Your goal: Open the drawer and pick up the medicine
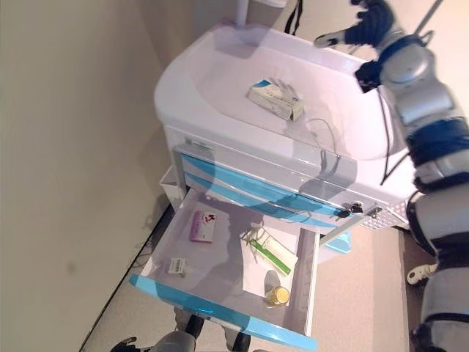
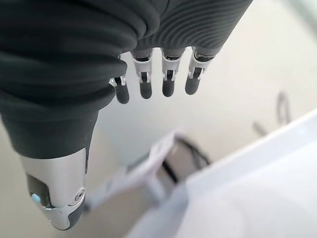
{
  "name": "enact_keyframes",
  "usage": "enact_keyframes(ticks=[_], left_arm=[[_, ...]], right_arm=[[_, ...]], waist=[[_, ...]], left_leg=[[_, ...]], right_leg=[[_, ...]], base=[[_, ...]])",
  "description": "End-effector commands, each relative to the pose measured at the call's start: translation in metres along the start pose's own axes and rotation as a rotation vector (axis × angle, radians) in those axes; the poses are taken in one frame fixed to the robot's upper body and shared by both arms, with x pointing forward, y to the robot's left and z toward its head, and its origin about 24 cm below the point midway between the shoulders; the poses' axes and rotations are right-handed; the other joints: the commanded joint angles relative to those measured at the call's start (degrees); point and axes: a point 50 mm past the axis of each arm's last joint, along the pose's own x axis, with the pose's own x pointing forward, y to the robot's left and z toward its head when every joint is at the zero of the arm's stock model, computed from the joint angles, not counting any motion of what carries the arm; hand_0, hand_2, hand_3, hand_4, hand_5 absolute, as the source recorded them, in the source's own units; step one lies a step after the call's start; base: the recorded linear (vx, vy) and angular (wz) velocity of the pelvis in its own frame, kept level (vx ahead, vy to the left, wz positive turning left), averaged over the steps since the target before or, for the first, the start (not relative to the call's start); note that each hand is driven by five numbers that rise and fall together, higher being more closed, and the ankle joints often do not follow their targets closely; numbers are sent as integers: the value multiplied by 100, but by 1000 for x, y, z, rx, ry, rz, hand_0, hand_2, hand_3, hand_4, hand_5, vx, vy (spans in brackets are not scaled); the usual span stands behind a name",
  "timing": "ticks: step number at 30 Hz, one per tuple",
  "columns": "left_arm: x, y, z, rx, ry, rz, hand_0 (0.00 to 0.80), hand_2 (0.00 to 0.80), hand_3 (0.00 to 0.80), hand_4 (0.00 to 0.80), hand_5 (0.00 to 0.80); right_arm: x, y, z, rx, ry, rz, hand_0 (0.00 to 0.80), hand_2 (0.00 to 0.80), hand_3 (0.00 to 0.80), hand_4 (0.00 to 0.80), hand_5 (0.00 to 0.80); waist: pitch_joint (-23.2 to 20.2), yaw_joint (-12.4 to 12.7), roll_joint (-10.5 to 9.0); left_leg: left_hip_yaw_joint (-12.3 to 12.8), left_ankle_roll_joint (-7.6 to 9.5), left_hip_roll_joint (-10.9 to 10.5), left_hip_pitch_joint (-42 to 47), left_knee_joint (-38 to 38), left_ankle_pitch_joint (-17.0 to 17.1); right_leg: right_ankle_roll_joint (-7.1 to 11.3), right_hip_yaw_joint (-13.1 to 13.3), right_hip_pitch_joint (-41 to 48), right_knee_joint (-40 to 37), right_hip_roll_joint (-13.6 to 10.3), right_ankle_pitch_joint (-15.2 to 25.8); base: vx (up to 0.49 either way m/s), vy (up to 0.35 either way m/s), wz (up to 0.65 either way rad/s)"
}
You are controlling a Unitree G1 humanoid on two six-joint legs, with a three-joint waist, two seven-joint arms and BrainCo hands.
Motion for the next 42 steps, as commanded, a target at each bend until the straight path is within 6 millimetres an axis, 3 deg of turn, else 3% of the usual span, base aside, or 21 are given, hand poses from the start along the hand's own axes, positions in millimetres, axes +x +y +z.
enact_keyframes(ticks=[1, 2, 3, 4, 7, 12, 16, 19, 26, 30, 33, 34, 35, 39, 42], left_arm=[[0, 0, -4, 11, 10, 5, 0, 0, 0, 0, 0], [0, -2, -3, 17, 2, 6, 0, 0, 0, 0, 0], [0, -2, -3, 19, 3, 7, 0, 0, 0, 0, 0], [0, -6, -1, 30, -7, 5, 0, 0, 0, 0, 0], [0, -11, 3, 58, -29, 6, 0, 0, 0, 0, 0], [-1, -17, 5, 99, -45, -7, 0, 0, 0, 0, 0], [-1, -20, 6, 117, -47, -7, 0, 0, 0, 0, 0], [-1, -20, 6, 119, -53, -8, 0, 0, 0, 0, 0], [-1, -21, 9, 152, -69, -17, 0, 0, 0, 0, 0], [0, -22, 14, 147, -85, -16, 0, 0, 0, 0, 0], [0, -22, 15, 145, -89, -16, 0, 0, 0, 0, 0], [-1, -23, 18, 142, -102, -14, 0, 0, 0, 0, 0], [-1, -23, 18, 142, -101, -13, 0, 0, 0, 0, 0], [-1, -25, 18, 152, -105, -12, 0, 0, 0, 0, 0], [0, -23, 23, 168, -121, -3, 0, 0, 0, 0, 0]], right_arm=[[-7, -31, 10, 33, -77, -143, 0, 0, 0, 0, 0], [-21, -45, -2, 52, -75, -218, 0, 0, 0, 0, 0], [-21, -45, -3, 53, -74, -219, 0, 0, 0, 0, 0], [-38, -61, -17, 105, -69, -342, 0, 0, 0, 0, 0], [-62, -60, -52, 197, -15, -469, 0, 0, 0, 0, 0], [-120, -26, -118, 285, 172, -543, 0, 0, 0, 0, 0], [-170, -9, -152, 289, 310, -585, 0, 0, 0, 0, 0], [-191, -4, -163, 230, 374, -567, 0, 0, 0, 0, 0], [-276, 38, -226, 106, 808, -421, 0, 0, 0, 0, 0], [-316, 70, -248, 72, 1011, -271, 0, 0, 0, 0, 0], [-327, 81, -251, 63, 1062, -213, 0, 0, 0, 0, 0], [-342, 95, -254, 59, 1119, -143, 0, 0, 0, 0, 0], [-342, 95, -254, 59, 1119, -143, 0, 0, 0, 0, 0], [-383, 126, -259, 66, 1272, 0, 0, 0, 0, 0, 0], [-399, 142, -259, 59, 1332, 105, 0, 0, 0, 0, 0]], waist=[[-176, -111, 57], [-184, -183, 152], [-185, -176, 144], [-193, -261, 259], [-176, -349, 437], [-116, -461, 697], [-42, -594, 867], [4, -669, 931], [118, -846, 1094], [207, -908, 1131], [272, -939, 1142], [344, -974, 1155], [343, -974, 1152], [468, -996, 1149], [596, -994, 1139]], left_leg=[[182, -7, -71, 27, 168, -352], [252, 12, -75, 56, 175, -376], [254, 12, -75, 57, 175, -376], [320, 33, -74, 96, 176, -410], [428, 69, -76, 126, 187, -452], [632, 136, -75, 181, 221, -521], [763, 162, -80, 173, 237, -552], [826, 166, -77, 177, 222, -547], [1104, 176, -73, 181, 214, -558], [1242, 204, -61, 167, 234, -574], [1294, 227, -71, 168, 237, -587], [1319, 248, -83, 162, 254, -595], [1320, 248, -84, 161, 255, -596], [1309, 253, -106, 117, 319, -607], [1271, 256, -115, 29, 464, -639]], right_leg=[[398, 50, -350, 475, -145, 177], [408, 117, -352, 478, -144, 179], [408, 119, -352, 478, -144, 179], [416, 185, -363, 484, -143, 174], [435, 313, -384, 506, -148, 163], [456, 529, -440, 538, -135, 164], [465, 659, -519, 510, -123, 201], [468, 720, -542, 478, -119, 223], [502, 992, -656, 448, -92, 307], [517, 1117, -779, 586, -77, 289], [519, 1174, -857, 704, -70, 263], [520, 1205, -934, 838, -69, 232], [520, 1207, -939, 847, -69, 227], [523, 1139, -1012, 975, -95, 168], [507, 1078, -1079, 1110, -117, 106]], base=[[-1, 17, -21], [0, 16, -19], [7, 31, -19], [0, 28, -16], [-7, 38, -22], [-16, 30, -29], [-20, 21, -31], [-14, 12, -18], [-19, 31, -22], [-20, 25, -30], [-27, 31, -19], [-23, 19, -11], [-36, 28, -19], [-15, 2, -10], [-30, -6, 1]])
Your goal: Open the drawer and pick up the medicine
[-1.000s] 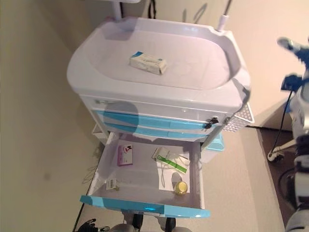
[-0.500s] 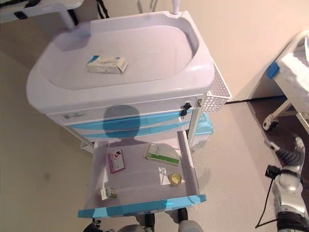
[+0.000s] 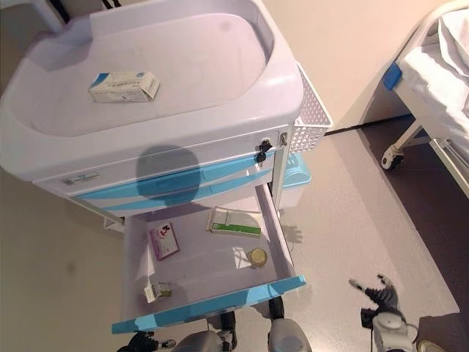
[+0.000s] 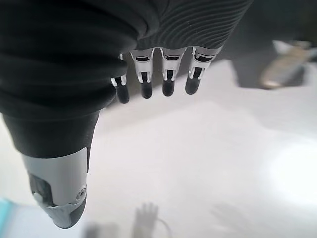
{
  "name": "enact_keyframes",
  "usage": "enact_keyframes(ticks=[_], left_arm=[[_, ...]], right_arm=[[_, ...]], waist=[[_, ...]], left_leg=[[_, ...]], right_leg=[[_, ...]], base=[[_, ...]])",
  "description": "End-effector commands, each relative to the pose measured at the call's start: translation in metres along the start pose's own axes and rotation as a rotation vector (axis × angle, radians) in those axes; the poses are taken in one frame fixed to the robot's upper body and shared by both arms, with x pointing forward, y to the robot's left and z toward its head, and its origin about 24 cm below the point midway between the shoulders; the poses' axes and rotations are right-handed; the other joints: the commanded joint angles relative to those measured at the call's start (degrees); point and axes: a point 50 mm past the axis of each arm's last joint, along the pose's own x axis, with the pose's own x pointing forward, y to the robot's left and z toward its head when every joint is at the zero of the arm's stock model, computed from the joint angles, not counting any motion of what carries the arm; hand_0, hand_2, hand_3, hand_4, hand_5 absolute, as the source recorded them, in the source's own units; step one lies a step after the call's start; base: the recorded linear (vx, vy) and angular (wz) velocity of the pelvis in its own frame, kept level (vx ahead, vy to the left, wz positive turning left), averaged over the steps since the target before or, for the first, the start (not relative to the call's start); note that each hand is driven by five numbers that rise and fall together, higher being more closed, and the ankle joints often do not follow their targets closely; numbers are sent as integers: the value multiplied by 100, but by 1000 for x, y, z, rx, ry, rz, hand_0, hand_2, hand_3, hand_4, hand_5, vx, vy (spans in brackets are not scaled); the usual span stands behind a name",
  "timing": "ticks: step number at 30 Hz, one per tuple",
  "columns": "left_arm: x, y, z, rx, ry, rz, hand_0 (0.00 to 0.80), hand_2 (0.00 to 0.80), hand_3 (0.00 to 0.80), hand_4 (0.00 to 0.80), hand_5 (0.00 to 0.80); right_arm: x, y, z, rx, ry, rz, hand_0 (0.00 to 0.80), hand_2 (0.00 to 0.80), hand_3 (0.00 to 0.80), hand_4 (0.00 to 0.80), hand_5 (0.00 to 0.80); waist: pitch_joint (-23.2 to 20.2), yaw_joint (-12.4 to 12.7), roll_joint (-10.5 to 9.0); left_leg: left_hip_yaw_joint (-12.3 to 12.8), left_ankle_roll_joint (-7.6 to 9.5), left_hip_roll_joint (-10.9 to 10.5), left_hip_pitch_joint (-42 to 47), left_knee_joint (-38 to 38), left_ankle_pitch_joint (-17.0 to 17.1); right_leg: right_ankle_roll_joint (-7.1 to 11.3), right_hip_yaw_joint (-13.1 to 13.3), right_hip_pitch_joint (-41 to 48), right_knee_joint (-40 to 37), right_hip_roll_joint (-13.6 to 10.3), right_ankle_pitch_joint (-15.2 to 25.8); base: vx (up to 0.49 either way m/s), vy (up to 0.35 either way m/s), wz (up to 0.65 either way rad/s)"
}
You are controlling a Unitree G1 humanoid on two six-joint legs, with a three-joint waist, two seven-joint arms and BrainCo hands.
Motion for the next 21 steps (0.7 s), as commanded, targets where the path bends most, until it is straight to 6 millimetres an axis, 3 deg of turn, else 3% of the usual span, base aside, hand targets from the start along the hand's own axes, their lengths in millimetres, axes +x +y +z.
enact_keyframes(ticks=[1, 4, 13, 21], left_arm=[[1, 9, 2, 54, -5, 35, 0, 0, 0, 0, 0], [3, 16, 12, 61, -38, 61, 0, 0, 0, 0, 0], [6, 28, 29, 96, -81, 102, 0, 0, 0, 0, 0], [0, 33, 77, 304, -302, 88, 0, 0, 0, 0, 0]], right_arm=[[4, -2, 11, -92, -44, 29, 0, 0, 0, 0, 0], [1, 15, 1, -153, -9, 103, 0, 0, 0, 0, 0], [0, 35, 11, -209, -44, 176, 0, 0, 0, 0, 0], [2, 39, 21, -280, -81, 202, 0, 0, 0, 0, 0]], waist=[[-95, 2, -195], [157, 19, -248], [453, 110, -344], [579, 114, -268]], left_leg=[[-156, 235, -334, -202, 513, -445], [-220, 243, -379, -474, 964, -551], [-373, 211, -440, -1180, 1788, -690], [-481, 180, -407, -1619, 2334, -804]], right_leg=[[487, -32, -494, 781, -236, -152], [418, -86, -688, 1126, -264, -272], [302, -257, -1183, 1839, -363, -479], [203, -340, -1526, 2342, -410, -668]], base=[[-75, -17, 1], [-90, -37, 6], [-69, -55, 19], [-34, -32, 15]])
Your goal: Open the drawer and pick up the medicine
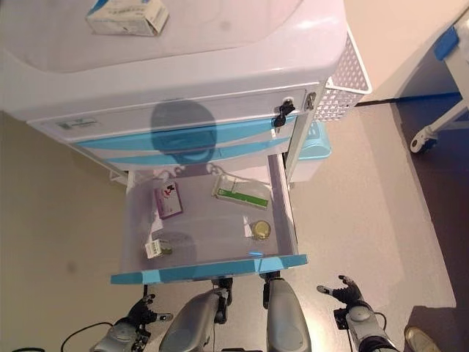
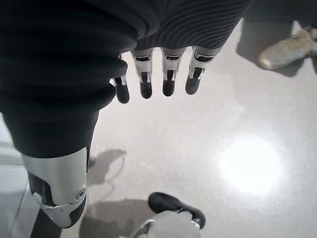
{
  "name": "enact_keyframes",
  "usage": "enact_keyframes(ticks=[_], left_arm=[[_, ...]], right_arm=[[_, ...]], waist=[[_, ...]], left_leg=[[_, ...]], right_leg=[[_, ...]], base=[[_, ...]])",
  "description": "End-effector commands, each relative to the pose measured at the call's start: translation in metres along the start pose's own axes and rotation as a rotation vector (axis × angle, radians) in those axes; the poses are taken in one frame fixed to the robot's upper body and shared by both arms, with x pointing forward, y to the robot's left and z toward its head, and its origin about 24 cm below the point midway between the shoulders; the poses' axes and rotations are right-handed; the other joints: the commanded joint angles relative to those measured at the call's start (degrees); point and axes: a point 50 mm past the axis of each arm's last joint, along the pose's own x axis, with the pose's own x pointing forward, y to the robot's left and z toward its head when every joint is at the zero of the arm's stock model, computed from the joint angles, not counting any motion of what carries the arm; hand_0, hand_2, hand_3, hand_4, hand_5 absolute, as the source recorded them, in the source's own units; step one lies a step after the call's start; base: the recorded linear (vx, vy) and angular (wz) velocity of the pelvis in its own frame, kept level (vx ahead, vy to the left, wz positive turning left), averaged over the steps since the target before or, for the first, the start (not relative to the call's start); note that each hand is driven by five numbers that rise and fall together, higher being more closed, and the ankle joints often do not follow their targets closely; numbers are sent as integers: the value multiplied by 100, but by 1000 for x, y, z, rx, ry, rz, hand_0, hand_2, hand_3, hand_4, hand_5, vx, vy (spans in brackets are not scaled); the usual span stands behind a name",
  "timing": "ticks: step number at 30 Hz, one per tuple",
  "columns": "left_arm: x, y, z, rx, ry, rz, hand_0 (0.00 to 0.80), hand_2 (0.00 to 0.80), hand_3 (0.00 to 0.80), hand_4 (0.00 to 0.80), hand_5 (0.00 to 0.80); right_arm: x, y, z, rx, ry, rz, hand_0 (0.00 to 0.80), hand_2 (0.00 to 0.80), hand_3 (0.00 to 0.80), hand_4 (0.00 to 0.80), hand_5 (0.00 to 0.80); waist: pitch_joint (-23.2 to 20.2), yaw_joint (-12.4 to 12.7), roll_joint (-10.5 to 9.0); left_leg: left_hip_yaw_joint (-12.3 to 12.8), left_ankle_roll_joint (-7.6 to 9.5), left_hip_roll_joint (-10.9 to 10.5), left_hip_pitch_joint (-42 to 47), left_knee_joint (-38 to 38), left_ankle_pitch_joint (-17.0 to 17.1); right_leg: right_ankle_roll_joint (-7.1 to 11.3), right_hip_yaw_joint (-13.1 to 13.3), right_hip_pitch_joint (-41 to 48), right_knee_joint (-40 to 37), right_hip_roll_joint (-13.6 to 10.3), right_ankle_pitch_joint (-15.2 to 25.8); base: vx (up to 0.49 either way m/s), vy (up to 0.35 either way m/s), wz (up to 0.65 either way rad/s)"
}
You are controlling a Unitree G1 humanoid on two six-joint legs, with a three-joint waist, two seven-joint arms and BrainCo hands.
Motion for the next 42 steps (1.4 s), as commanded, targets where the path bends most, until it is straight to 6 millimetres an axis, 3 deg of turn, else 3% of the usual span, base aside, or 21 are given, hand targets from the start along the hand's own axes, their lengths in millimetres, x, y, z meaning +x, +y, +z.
enact_keyframes(ticks=[1, 5, 12, 13, 18, 29, 42], left_arm=[[-1, 12, 15, 144, -104, 7, 0, 0, 0, 0, 0], [-3, 22, 38, 291, -216, -19, 0, 0, 0, 0, 0], [-19, 56, 100, 502, -454, -13, 0, 0, 0, 0, 0], [-19, 56, 100, 502, -454, -13, 0, 0, 0, 0, 0], [-38, 77, 147, 495, -628, 66, 0, 0, 0, 0, 0], [-42, 101, 184, 433, -704, 216, 0, 0, 0, 0, 0], [-46, 172, 208, 294, -654, 559, 0, 0, 0, 0, 0]], right_arm=[[-1, -10, -1, -89, -23, -3, 0, 0, 0, 0, 0], [-1, -14, -4, -122, -10, 2, 0, 0, 0, 0, 0], [0, -23, -8, -164, 23, 12, 0, 0, 0, 0, 0], [0, -23, -7, -164, 23, 12, 0, 0, 0, 0, 0], [-1, -22, -15, -152, 63, 22, 0, 0, 0, 0, 0], [-1, -18, -14, -137, 63, 29, 0, 0, 0, 0, 0], [-2, 4, -15, -130, 61, 80, 0, 0, 0, 0, 0]], waist=[[-160, -76, -23], [-122, -107, 22], [-84, -193, 73], [-85, -193, 72], [-52, -226, 65], [-7, -313, -37], [96, -446, -314]], left_leg=[[16, 266, -235, -297, 742, -465], [46, 269, -215, -373, 810, -480], [76, 253, -181, -552, 849, -450], [77, 253, -181, -553, 849, -451], [147, 245, -141, -568, 792, -423], [347, 254, -70, -551, 559, -358], [719, 309, 40, -746, 627, -428]], right_leg=[[400, 40, 15, -175, -114, 414], [387, 45, -78, -85, -108, 390], [365, 76, -307, -64, -71, 419], [365, 76, -308, -64, -70, 419], [367, 146, -375, -136, -29, 488], [413, 404, -472, -453, 86, 712], [483, 807, -722, -698, 267, 944]], base=[[-15, -3, 4], [0, 0, 0], [-15, -1, -2], [0, 0, 0], [0, 0, 0], [-6, 11, -13], [1, 16, -19]])
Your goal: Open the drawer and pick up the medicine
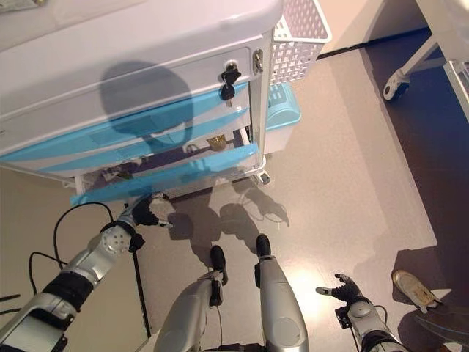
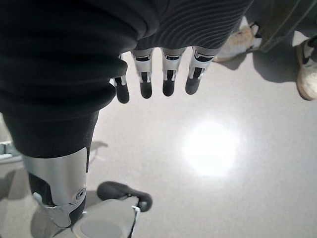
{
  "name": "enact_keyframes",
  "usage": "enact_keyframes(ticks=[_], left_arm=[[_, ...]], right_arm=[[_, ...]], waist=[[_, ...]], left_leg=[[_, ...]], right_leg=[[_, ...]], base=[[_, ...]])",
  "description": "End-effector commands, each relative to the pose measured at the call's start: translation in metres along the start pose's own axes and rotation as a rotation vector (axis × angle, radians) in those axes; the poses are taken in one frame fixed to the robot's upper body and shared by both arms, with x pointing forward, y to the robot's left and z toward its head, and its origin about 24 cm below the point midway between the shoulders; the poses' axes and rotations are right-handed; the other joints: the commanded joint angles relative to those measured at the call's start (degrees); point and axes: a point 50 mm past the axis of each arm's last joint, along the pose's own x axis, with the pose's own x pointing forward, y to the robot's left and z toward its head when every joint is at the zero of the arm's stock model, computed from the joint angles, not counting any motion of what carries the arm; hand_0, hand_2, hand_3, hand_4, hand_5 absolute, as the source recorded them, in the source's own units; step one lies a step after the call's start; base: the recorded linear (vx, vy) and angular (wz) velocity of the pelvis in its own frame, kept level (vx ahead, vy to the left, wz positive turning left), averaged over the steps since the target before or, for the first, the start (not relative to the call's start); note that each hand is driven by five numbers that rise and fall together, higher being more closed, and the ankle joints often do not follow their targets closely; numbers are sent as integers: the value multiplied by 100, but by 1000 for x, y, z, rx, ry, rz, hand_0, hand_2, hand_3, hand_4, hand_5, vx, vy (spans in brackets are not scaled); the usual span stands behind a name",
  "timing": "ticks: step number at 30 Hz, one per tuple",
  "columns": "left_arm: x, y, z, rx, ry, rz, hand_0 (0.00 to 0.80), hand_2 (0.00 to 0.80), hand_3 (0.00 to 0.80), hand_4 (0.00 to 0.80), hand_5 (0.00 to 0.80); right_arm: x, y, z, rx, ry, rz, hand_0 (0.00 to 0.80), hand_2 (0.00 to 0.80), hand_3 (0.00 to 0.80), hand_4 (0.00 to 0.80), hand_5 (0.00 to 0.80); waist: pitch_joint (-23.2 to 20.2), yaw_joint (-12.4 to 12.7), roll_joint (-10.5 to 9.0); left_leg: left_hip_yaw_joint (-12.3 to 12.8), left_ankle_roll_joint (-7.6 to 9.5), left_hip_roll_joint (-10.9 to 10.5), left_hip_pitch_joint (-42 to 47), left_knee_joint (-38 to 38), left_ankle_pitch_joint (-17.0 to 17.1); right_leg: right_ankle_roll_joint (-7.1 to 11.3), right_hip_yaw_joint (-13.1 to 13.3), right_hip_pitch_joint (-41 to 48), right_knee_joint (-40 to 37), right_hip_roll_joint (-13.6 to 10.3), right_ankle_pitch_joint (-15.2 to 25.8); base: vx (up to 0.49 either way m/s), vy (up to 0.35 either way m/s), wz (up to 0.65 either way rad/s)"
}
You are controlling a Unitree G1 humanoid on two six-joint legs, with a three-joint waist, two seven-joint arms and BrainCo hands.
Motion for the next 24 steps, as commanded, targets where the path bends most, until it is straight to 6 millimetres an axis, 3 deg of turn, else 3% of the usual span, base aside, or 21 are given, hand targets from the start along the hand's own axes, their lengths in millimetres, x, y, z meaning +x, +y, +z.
enact_keyframes(ticks=[1, 15, 20, 24], left_arm=[[4, 49, -3, -37, 10, 234, 0, 0, 0, 0, 0], [6, 95, -14, -31, 82, 427, 0, 0, 0, 0, 0], [3, 90, -18, -67, 82, 413, 0, 0, 0, 0, 0], [3, 72, -18, -157, 78, 381, 0, 0, 0, 0, 0]], right_arm=[[-4, 9, -18, -27, 55, 19, 0, 0, 0, 0, 0], [-4, 27, -10, -31, 24, 61, 0, 0, 0, 0, 0], [-5, 31, -13, -33, 36, 75, 0, 0, 0, 0, 0], [-4, 31, -11, -19, 30, 69, 0, 0, 0, 0, 0]], waist=[[-277, -87, -198], [-282, -197, -395], [-270, -181, -399], [-276, -163, -380]], left_leg=[[91, 342, -170, -275, 581, -407], [508, 406, -54, -387, 684, -569], [504, 411, -69, -394, 665, -574], [438, 406, -93, -430, 687, -580]], right_leg=[[490, 128, -77, -440, -117, 546], [553, 578, -244, -624, 30, 704], [565, 598, -214, -705, 31, 734], [555, 543, -198, -713, 15, 715]], base=[[7, 12, -7], [17, 28, -18], [24, 4, -6], [0, 0, 0]])
